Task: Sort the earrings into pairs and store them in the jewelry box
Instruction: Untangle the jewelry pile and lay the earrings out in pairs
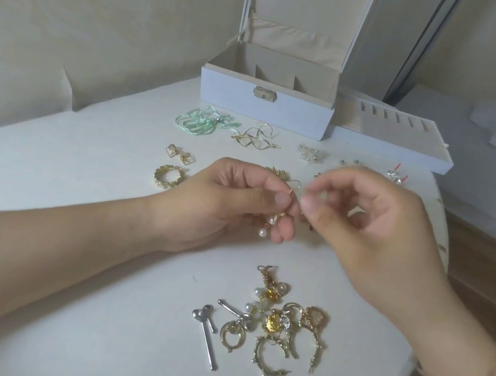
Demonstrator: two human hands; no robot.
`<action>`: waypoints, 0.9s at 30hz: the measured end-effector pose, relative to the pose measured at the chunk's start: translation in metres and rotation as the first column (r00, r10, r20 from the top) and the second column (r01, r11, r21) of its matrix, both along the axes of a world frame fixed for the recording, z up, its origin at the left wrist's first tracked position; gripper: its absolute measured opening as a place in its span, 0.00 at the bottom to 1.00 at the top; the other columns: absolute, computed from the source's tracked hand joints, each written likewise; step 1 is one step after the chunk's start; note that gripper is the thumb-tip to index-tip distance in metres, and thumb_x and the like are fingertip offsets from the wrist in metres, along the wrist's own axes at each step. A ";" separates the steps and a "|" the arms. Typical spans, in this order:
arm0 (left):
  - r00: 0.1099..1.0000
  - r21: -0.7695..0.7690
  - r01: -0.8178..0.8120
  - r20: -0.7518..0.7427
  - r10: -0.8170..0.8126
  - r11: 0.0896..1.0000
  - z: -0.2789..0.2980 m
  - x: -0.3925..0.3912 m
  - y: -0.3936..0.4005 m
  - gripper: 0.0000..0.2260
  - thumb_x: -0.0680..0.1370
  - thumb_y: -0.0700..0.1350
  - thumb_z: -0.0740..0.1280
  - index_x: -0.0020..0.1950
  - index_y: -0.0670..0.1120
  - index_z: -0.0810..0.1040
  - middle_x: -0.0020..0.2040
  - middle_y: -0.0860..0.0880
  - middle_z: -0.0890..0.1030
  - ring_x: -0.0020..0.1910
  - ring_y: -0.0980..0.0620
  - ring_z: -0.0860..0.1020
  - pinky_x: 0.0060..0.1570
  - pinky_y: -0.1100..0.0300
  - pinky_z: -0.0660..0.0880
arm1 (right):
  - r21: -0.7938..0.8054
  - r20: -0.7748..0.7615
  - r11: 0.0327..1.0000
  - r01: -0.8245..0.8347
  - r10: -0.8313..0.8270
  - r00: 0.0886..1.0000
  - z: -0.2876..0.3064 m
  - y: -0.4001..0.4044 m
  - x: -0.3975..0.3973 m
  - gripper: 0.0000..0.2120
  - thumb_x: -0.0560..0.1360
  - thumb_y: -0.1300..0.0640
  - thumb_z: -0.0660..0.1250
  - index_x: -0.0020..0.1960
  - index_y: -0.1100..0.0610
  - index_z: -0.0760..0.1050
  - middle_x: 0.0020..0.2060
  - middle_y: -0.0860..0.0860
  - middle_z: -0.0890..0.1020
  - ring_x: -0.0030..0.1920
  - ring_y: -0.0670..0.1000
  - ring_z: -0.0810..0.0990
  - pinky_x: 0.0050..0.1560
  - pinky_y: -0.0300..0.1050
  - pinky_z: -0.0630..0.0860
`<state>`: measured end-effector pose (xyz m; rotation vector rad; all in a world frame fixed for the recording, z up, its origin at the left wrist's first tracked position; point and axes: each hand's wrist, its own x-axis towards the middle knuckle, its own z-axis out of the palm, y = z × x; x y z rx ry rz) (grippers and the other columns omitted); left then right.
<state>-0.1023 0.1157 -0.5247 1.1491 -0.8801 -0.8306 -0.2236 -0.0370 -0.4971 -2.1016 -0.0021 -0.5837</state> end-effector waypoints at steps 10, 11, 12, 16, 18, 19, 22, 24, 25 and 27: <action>0.990 0.070 -0.092 -0.097 0.098 0.993 0.002 0.003 0.000 0.06 0.75 0.40 0.65 0.39 0.42 0.80 0.35 0.41 0.82 0.27 0.47 0.80 0.26 0.61 0.73 | -0.499 -0.454 0.786 -0.365 0.122 0.882 -0.004 0.020 -0.025 0.14 0.71 0.36 0.65 0.54 0.39 0.76 0.47 0.41 0.72 0.47 0.42 0.72 0.43 0.41 0.73; 0.990 0.079 -0.092 -0.097 0.099 0.993 0.003 0.002 0.000 0.06 0.74 0.40 0.65 0.39 0.43 0.80 0.35 0.41 0.82 0.27 0.47 0.80 0.26 0.61 0.73 | -0.480 -0.471 0.795 -0.370 0.122 0.874 -0.005 0.020 -0.024 0.13 0.71 0.37 0.66 0.53 0.40 0.76 0.47 0.41 0.72 0.47 0.43 0.72 0.44 0.41 0.74; 0.990 0.087 -0.090 -0.097 0.098 0.992 0.003 0.002 0.000 0.06 0.74 0.40 0.66 0.39 0.43 0.81 0.35 0.41 0.82 0.27 0.47 0.80 0.26 0.61 0.73 | -0.457 -0.471 0.809 -0.370 0.133 0.872 -0.005 0.020 -0.024 0.12 0.71 0.39 0.68 0.52 0.41 0.76 0.46 0.42 0.73 0.47 0.44 0.73 0.44 0.42 0.74; 0.987 0.093 -0.082 -0.127 0.094 0.992 0.004 0.002 0.001 0.06 0.74 0.40 0.66 0.39 0.43 0.81 0.36 0.41 0.82 0.29 0.47 0.81 0.27 0.61 0.75 | -0.226 -0.459 0.883 -0.411 0.276 0.844 -0.005 0.017 -0.024 0.07 0.69 0.48 0.74 0.45 0.47 0.79 0.43 0.46 0.75 0.44 0.48 0.75 0.44 0.41 0.74; 0.981 0.083 -0.076 -0.170 0.089 0.994 0.005 0.002 0.001 0.06 0.74 0.40 0.65 0.40 0.42 0.81 0.37 0.41 0.83 0.31 0.47 0.82 0.29 0.61 0.76 | -0.058 -0.409 0.908 -0.415 0.357 0.840 -0.002 0.013 -0.024 0.07 0.67 0.49 0.77 0.42 0.47 0.81 0.41 0.48 0.77 0.41 0.48 0.74 0.43 0.42 0.73; 0.978 0.079 -0.070 -0.191 0.084 0.994 0.006 0.002 0.001 0.06 0.74 0.39 0.65 0.40 0.41 0.81 0.37 0.41 0.83 0.31 0.48 0.83 0.30 0.61 0.77 | 0.033 -0.353 0.913 -0.407 0.391 0.850 0.001 0.012 -0.023 0.08 0.66 0.47 0.77 0.40 0.48 0.81 0.40 0.48 0.78 0.41 0.48 0.75 0.45 0.47 0.74; 0.974 0.082 -0.061 -0.214 0.078 0.995 0.007 0.001 0.001 0.06 0.74 0.39 0.68 0.41 0.41 0.84 0.37 0.43 0.84 0.33 0.51 0.84 0.35 0.61 0.80 | 0.311 -0.167 0.914 -0.259 0.321 0.932 0.007 0.006 -0.015 0.11 0.62 0.49 0.80 0.38 0.54 0.81 0.40 0.50 0.80 0.48 0.57 0.79 0.53 0.52 0.76; 0.974 0.094 -0.062 -0.211 0.081 0.994 0.008 0.000 0.001 0.05 0.73 0.39 0.69 0.41 0.41 0.85 0.38 0.43 0.85 0.35 0.50 0.84 0.38 0.60 0.81 | 0.315 -0.146 0.943 -0.111 0.163 0.976 0.008 0.003 -0.005 0.09 0.62 0.53 0.79 0.37 0.55 0.82 0.41 0.49 0.81 0.49 0.57 0.78 0.50 0.45 0.75; 0.975 0.096 -0.057 -0.208 0.076 0.994 0.008 0.000 0.001 0.06 0.72 0.40 0.69 0.42 0.41 0.85 0.40 0.42 0.85 0.37 0.49 0.85 0.39 0.60 0.81 | 0.301 -0.151 0.951 -0.062 0.112 0.982 0.009 0.002 0.000 0.08 0.61 0.53 0.79 0.37 0.54 0.82 0.43 0.47 0.83 0.47 0.55 0.78 0.49 0.41 0.74; 0.976 0.099 -0.047 -0.209 0.067 0.994 0.008 -0.001 0.002 0.07 0.72 0.40 0.68 0.43 0.40 0.85 0.42 0.40 0.85 0.40 0.47 0.85 0.41 0.59 0.81 | 0.317 -0.156 0.948 -0.024 0.077 0.985 0.009 0.002 0.008 0.10 0.60 0.53 0.80 0.37 0.55 0.83 0.45 0.48 0.85 0.44 0.48 0.80 0.46 0.38 0.74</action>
